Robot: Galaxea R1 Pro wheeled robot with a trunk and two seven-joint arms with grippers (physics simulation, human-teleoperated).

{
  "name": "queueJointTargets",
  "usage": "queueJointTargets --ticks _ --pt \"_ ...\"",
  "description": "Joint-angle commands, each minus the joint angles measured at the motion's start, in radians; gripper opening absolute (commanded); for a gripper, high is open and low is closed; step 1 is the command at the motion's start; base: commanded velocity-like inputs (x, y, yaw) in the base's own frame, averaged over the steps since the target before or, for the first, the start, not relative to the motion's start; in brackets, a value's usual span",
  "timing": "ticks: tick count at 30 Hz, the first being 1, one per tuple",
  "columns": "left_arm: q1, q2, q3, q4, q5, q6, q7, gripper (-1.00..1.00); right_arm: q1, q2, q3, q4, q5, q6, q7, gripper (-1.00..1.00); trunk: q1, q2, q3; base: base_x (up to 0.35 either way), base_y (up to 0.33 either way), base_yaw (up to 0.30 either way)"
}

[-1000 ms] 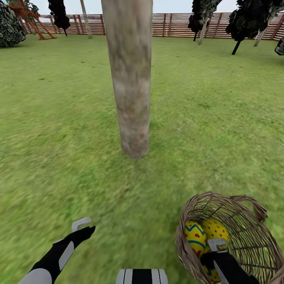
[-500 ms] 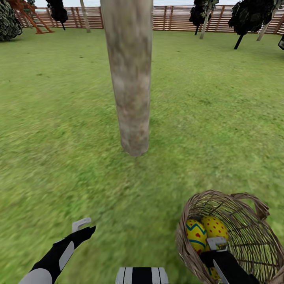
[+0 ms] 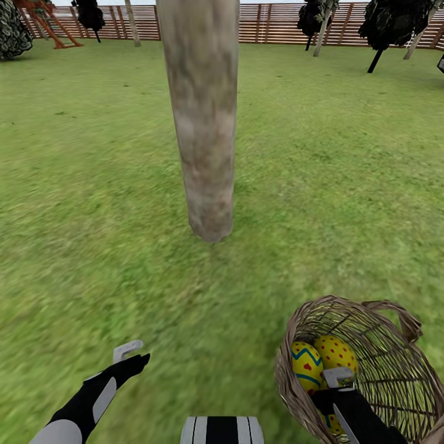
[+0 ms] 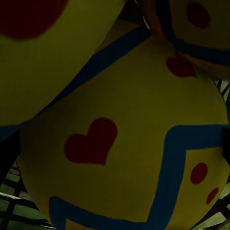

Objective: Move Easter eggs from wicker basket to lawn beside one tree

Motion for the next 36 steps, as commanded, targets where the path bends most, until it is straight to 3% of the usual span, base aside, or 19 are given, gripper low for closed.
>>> queueJointTargets --ticks 1,21,36 --pt "0.000 -0.001 0.005 -0.002 0.008 0.008 -0.006 1.00 0.000 -0.001 0.005 0.033 -0.003 0.004 -0.006 -1.00 0.000 0.000 -0.001 0.000 0.000 0.000" --pt "0.000 -0.008 0.002 0.023 0.006 0.011 -0.004 1.00 0.000 -0.001 0.006 0.033 -0.002 0.004 -0.006 -1.00 0.000 0.000 -0.001 0.000 0.000 0.000" --pt "0.000 -0.016 0.001 0.045 0.003 0.012 -0.003 1.00 0.000 -0.004 0.003 0.033 -0.003 0.004 -0.007 -1.00 -0.007 0.003 0.057 0.000 0.000 0.000"
